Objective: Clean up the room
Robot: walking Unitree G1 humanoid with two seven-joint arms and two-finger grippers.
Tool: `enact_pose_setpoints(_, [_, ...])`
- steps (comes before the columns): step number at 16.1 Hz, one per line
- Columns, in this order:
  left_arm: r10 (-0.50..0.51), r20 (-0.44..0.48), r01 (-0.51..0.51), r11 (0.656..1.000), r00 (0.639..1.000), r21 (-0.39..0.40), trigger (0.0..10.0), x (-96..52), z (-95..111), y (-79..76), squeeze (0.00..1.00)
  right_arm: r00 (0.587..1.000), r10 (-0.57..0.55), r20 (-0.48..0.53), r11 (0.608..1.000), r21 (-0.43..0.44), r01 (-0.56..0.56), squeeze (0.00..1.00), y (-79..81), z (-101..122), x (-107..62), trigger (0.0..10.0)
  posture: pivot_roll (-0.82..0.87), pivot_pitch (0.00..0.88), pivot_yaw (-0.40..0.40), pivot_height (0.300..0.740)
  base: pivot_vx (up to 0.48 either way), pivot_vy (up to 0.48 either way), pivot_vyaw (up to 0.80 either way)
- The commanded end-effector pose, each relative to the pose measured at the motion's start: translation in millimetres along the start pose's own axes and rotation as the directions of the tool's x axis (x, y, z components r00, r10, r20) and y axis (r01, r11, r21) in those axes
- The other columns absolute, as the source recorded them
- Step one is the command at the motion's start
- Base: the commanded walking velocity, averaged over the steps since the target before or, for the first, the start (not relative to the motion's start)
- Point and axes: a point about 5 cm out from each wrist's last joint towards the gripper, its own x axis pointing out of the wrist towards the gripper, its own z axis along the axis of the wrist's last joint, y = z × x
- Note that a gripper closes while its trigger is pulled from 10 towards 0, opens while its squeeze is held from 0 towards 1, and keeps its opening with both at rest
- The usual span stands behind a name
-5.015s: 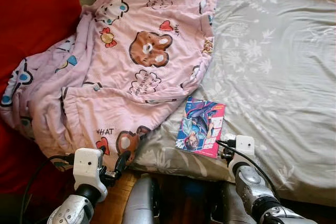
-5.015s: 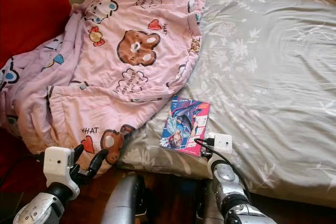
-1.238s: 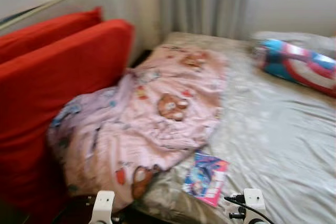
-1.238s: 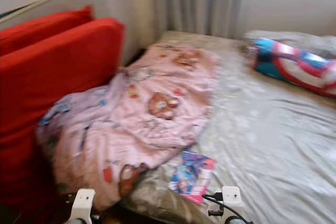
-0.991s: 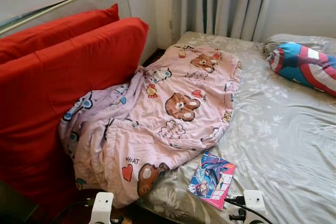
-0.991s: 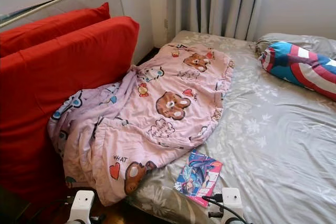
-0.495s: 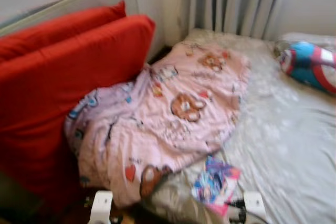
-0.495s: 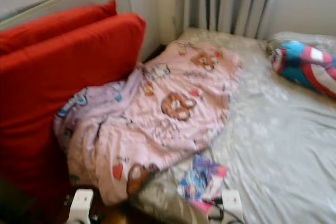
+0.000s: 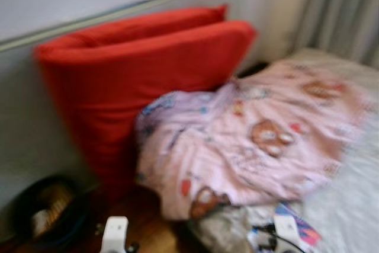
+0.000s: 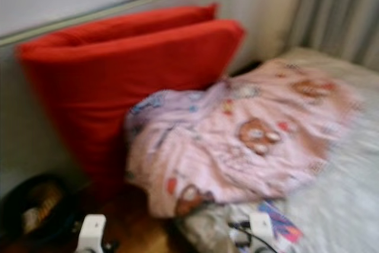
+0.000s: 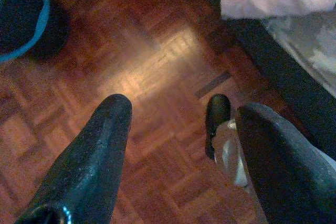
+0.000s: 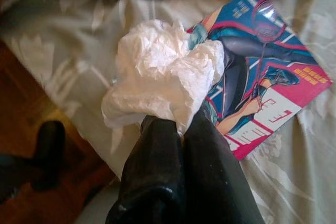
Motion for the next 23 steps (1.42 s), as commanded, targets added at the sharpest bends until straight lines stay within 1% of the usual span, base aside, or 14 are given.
enact_pose_setpoints(1, [0.011, -0.014, -0.011, 1.000, 1.000, 0.015, 10.0, -1.1, -4.0, 4.6, 0.00, 1.000, 0.008, -0.004, 1.000, 0.001, -0.008, 0.00, 3.2, 0.7, 0.5, 10.0, -0.02, 0.000, 0.013, 0.740, 0.000, 0.000, 0.80])
enact_pose_setpoints(8, [0.016, -0.018, -0.015, 1.000, 1.000, 0.024, 10.0, -1.5, -5.9, 5.2, 0.00, 1.000, 0.014, -0.003, 1.000, 0.002, -0.014, 0.00, 5.7, 0.8, 0.6, 10.0, -0.02, 0.000, 0.016, 0.740, 0.000, 0.000, 0.80])
enact_pose_setpoints(16, [0.028, -0.024, -0.028, 1.000, 0.999, 0.005, 10.0, -1.8, -7.4, 5.9, 0.00, 1.000, 0.018, -0.001, 1.000, 0.003, -0.018, 0.00, 6.0, 0.6, 0.5, 10.0, -0.02, 0.000, 0.015, 0.740, 0.000, 0.000, 0.80])
enact_pose_setpoints(18, [0.029, -0.027, -0.029, 1.000, 0.999, -0.003, 10.0, -1.8, -7.9, 5.7, 0.00, 1.000, 0.018, -0.001, 0.999, 0.031, -0.018, 0.00, 6.0, 0.4, 0.5, 10.0, -0.02, 0.000, 0.015, 0.740, 0.000, 0.000, 0.00])
enact_pose_setpoints(21, [0.032, -0.031, -0.032, 0.999, 0.999, -0.002, 10.0, -1.9, -8.5, 6.1, 0.00, 1.000, 0.019, -0.003, 0.999, 0.034, -0.018, 0.00, 5.3, -0.2, 0.4, 10.0, -0.01, 0.000, 0.013, 0.740, 0.000, -0.106, 0.00])
enact_pose_setpoints(23, [0.032, -0.032, -0.032, 0.999, 0.999, -0.001, 10.0, -2.0, -9.1, 6.4, 0.00, 1.000, 0.017, -0.012, 0.999, 0.036, -0.016, 0.00, 1.6, -4.0, -0.6, 10.0, -0.01, 0.000, 0.013, 0.740, 0.000, 0.000, 0.00])
